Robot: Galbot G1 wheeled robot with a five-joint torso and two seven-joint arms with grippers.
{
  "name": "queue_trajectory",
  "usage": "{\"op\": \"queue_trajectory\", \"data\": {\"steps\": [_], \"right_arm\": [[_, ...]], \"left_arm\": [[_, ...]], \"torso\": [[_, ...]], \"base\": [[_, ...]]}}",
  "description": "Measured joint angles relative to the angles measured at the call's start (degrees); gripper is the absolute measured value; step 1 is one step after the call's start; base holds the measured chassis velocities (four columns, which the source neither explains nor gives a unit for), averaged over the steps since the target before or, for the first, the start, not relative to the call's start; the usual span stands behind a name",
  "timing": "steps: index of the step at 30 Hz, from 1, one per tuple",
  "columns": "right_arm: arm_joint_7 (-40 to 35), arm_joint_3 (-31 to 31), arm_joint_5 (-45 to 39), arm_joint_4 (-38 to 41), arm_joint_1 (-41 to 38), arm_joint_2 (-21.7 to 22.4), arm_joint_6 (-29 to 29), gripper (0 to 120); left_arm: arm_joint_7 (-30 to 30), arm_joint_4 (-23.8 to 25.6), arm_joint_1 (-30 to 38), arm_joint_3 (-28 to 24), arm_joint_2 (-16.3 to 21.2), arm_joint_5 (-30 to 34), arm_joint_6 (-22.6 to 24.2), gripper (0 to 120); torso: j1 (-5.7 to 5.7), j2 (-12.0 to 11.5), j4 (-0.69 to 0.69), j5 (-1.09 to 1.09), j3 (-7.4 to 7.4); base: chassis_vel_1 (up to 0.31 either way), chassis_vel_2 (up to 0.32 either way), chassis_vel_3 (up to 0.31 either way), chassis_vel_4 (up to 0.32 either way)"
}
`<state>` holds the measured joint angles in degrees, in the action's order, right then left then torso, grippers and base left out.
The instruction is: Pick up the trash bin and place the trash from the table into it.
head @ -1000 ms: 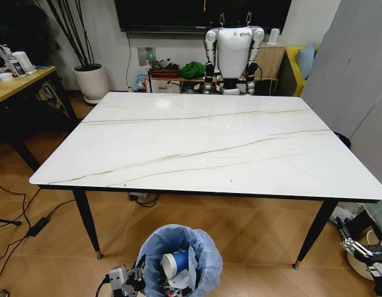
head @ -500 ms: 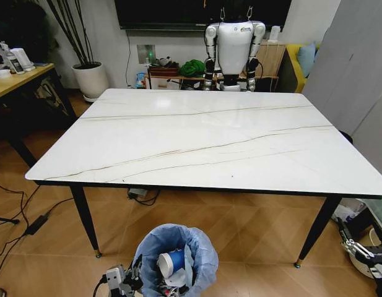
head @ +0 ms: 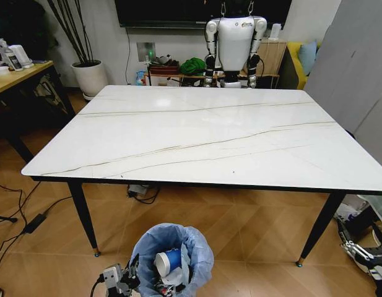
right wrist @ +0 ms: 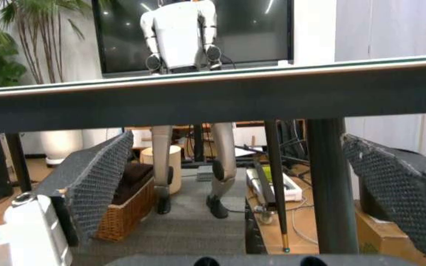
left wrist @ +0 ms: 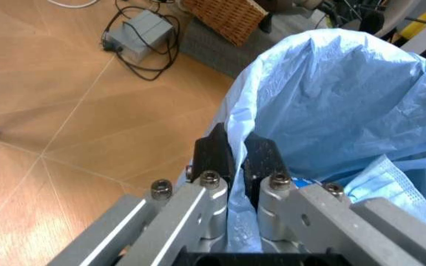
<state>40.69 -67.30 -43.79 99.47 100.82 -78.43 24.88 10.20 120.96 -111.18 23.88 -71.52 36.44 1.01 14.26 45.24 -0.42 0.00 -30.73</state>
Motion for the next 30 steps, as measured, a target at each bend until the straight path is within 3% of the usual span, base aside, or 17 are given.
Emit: {"op": "queue_trajectory", "data": {"steps": [30], "right_arm": [[1.0, 0.2, -0.3, -1.2, -0.2, 0.4, 0.3, 100]], "left_arm": [[0.7, -3.6, 2.7, 1.1, -1.1, 2.7, 0.3, 0]], "torso": [[-3.29, -7.8, 0.00, 0.00, 4.57]], "base": [[0.000, 0.000, 0.000, 0.000]]}}
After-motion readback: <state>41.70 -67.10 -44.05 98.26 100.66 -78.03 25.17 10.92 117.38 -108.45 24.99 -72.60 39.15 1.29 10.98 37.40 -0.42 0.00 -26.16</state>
